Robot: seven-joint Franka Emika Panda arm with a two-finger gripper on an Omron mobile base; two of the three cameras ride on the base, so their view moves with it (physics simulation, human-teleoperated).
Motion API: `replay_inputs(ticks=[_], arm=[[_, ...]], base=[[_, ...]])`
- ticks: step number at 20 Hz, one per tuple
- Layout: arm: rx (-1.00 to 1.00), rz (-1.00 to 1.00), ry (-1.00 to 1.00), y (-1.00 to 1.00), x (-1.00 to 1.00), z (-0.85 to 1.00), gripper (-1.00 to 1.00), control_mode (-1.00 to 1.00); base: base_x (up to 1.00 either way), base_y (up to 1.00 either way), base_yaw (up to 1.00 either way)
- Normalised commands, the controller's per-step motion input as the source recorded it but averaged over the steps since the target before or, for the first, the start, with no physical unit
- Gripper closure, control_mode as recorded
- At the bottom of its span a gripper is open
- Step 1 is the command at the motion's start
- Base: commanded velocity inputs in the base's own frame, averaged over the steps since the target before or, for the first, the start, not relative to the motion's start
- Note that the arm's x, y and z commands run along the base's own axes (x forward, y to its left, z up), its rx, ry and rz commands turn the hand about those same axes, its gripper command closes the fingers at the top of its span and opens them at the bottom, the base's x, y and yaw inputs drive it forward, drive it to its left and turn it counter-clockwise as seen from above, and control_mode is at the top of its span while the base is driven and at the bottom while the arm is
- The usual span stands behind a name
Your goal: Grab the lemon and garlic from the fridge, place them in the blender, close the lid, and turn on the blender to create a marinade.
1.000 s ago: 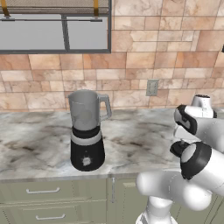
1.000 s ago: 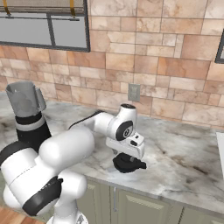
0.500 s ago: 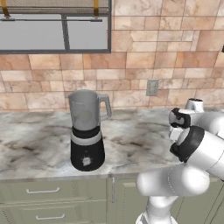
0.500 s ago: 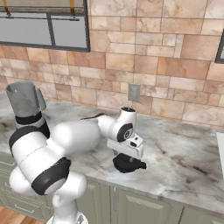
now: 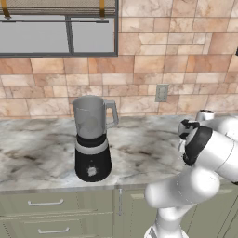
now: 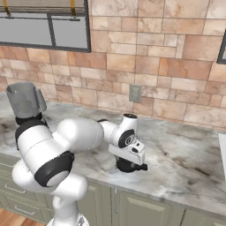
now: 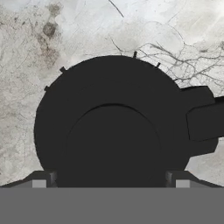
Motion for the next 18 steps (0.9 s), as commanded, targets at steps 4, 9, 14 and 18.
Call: replay_inputs(ticks=[4, 9, 14, 18], arm=[[0.0, 0.0, -0.01, 0.0, 0.1, 0.0, -1.0, -1.0], [0.0, 0.0, 0.0, 0.0, 0.1, 0.0, -1.0, -1.0], [0.0, 0.0, 0.0, 0.0, 0.11, -0.02, -1.0, -1.0], [0.0, 0.0, 0.0, 0.0, 0.01, -0.17, -1.0, -1.0]], base=[[0.0, 0.0, 0.0], [0.0, 0.0, 0.0], [0.0, 0.0, 0.0], [0.0, 0.0, 0.0]])
